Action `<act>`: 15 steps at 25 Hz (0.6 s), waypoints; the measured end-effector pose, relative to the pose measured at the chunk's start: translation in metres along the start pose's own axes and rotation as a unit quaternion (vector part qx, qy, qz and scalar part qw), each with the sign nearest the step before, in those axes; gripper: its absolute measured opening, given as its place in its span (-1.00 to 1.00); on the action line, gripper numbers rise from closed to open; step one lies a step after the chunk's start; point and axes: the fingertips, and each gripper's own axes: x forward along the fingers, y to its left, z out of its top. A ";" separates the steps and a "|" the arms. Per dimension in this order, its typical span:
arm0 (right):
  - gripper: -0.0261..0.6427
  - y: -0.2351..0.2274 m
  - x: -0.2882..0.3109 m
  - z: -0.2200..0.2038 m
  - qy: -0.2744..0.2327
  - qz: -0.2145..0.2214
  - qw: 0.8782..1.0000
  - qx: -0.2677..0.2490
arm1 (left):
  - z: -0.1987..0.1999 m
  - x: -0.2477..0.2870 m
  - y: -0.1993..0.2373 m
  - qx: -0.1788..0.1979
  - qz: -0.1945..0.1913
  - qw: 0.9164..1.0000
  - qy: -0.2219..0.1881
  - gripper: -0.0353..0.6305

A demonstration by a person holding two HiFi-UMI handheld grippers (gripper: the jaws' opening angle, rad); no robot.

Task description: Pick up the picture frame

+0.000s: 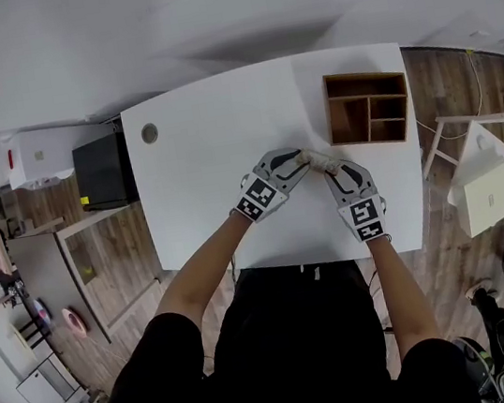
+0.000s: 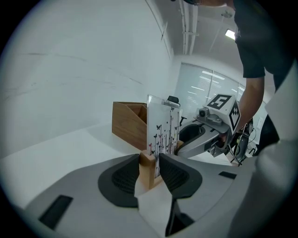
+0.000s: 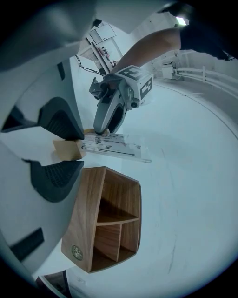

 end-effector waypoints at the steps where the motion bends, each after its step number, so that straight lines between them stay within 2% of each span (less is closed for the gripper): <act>1: -0.48 0.002 -0.002 0.002 -0.002 0.001 1.000 0.000 | 0.001 -0.002 -0.001 0.000 0.001 1.000 -0.002 -0.47; 8: -0.48 0.016 -0.012 0.024 -0.014 0.016 1.000 -0.022 | 0.016 -0.029 -0.005 -0.005 0.024 0.999 -0.029 -0.48; 15: -0.48 0.059 -0.015 0.049 -0.024 0.045 0.998 -0.047 | 0.011 -0.082 -0.010 -0.039 0.048 0.996 -0.059 -0.49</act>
